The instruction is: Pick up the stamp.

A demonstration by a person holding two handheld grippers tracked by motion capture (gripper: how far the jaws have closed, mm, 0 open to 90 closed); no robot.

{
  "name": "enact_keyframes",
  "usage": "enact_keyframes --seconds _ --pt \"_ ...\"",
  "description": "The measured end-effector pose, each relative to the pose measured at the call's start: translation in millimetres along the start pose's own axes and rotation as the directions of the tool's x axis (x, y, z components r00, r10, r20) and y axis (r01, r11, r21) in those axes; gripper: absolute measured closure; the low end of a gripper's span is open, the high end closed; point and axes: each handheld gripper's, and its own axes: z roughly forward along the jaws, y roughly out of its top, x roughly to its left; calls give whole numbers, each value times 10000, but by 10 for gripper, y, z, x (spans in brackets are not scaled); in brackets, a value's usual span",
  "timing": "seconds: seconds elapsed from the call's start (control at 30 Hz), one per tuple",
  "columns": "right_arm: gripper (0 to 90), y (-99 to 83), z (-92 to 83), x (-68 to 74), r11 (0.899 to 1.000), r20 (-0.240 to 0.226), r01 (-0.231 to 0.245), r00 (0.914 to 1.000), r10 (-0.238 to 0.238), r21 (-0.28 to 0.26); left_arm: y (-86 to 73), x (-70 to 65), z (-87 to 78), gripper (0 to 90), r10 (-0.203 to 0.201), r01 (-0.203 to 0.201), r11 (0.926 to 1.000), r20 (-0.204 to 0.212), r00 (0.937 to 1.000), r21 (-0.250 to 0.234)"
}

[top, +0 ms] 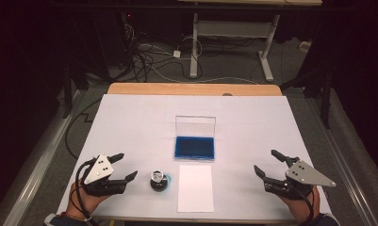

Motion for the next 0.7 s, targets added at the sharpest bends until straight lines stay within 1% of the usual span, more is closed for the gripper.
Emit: enact_keyframes --seconds 0.03,0.1,0.2,0.23,0.27,0.3,0.33,0.37,0.4,0.43,0.5,0.53,0.63,0.67,0.7 --pt "253 -1 2 -3 10000 -18 6 10000 -6 -4 1 -6 5 253 53 -53 9999 2 10000 97" --pt "253 -1 4 0 10000 -60 -13 10000 13 6 1 -19 19 248 81 -78 9996 -124 9999 268" --pt "264 3 7 16 9999 -190 73 9998 -71 111 16 -35 24 241 88 -85 9989 -63 9999 458" --pt "264 3 7 16 9999 -190 73 9998 -71 111 26 -37 23 241 55 -60 9986 95 9999 534" --pt "264 3 19 25 9997 -254 138 9996 -132 219 39 -45 27 234 72 -86 9979 214 9997 645" --pt "264 2 25 28 9996 -275 156 9995 -149 243 66 -68 35 234 198 -225 9954 298 9994 930" --pt "264 1 31 32 9995 -287 160 9995 -152 285 81 -79 36 233 287 -319 9941 321 9991 1039" --pt "264 0 35 35 9993 -296 183 9994 -173 318 98 -84 35 232 396 -419 9936 240 9989 1049" --pt "264 -2 39 35 9993 -324 188 9993 -178 333 98 -84 35 223 396 -419 9936 240 9989 1049" --pt "264 -4 43 36 9992 -328 167 9993 -155 369 112 -89 33 220 285 -330 9925 391 9988 1174" --pt "263 -7 51 36 9989 -340 162 9993 -147 445 170 -112 25 220 356 -456 9893 734 9967 1387" --pt "263 -7 51 36 9989 -340 162 9993 -147 445 170 -112 25 220 356 -456 9893 734 9967 1387" --pt "263 -12 64 39 9983 -370 153 9992 -132 558 242 -163 40 220 614 -772 9818 945 9936 1733" --pt "263 -14 68 41 9982 -395 137 9992 -114 585 269 -184 50 219 671 -857 9796 1057 9921 1818" --pt "264 -14 71 46 9980 -418 151 9990 -126 609 319 -216 83 219 752 -994 9750 1259 9892 1989"
